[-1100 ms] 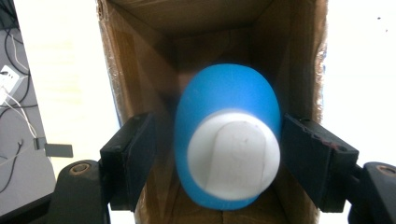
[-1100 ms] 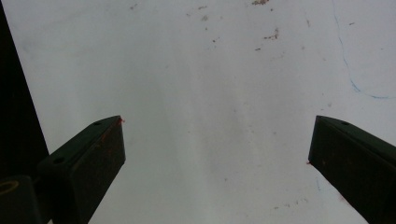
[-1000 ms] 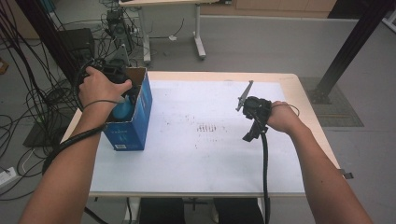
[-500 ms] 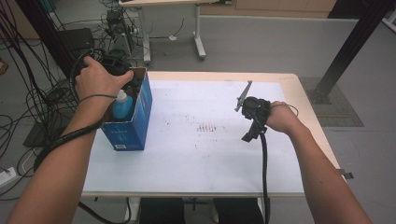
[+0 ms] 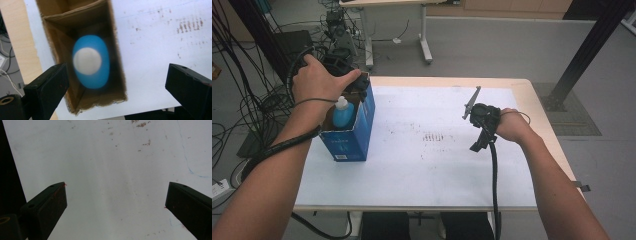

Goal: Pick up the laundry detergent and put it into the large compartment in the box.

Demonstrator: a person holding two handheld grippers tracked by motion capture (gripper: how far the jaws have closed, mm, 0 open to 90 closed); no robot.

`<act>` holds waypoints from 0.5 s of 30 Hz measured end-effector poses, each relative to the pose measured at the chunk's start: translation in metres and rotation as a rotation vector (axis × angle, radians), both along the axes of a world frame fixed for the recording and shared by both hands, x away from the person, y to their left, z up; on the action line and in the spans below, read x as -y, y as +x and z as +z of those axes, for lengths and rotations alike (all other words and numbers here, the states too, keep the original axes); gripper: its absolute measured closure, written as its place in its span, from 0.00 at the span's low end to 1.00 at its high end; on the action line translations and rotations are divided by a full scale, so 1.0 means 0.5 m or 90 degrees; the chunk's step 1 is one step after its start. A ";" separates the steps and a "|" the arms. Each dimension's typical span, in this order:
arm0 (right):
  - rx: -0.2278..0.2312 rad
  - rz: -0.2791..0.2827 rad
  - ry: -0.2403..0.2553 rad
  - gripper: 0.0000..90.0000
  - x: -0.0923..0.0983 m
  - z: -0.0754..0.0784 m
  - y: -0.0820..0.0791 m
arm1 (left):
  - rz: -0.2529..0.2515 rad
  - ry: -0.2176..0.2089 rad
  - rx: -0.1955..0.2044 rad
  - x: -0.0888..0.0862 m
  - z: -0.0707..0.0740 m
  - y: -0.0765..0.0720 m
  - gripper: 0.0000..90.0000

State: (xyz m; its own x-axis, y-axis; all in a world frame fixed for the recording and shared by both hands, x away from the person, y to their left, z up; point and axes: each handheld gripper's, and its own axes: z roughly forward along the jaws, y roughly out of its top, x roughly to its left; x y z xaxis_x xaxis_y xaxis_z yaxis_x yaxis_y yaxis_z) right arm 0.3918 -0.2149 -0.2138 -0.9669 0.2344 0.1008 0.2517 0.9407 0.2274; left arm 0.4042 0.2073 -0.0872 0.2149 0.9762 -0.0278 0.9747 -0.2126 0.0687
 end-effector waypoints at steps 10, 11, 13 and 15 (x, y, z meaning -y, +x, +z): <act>0.000 -0.001 0.000 0.04 0.001 -0.001 0.000 | -0.064 -0.017 -0.003 0.050 0.005 -0.007 0.06; -0.001 -0.001 -0.001 0.04 0.000 0.000 0.000 | -0.071 -0.018 -0.005 0.056 0.004 -0.007 0.06; 0.000 0.000 0.001 0.04 0.000 -0.001 0.000 | -0.081 -0.025 -0.003 0.066 0.002 -0.010 0.06; -0.001 -0.001 -0.001 0.04 0.000 -0.001 0.000 | -0.092 -0.030 -0.002 0.078 0.001 -0.014 0.06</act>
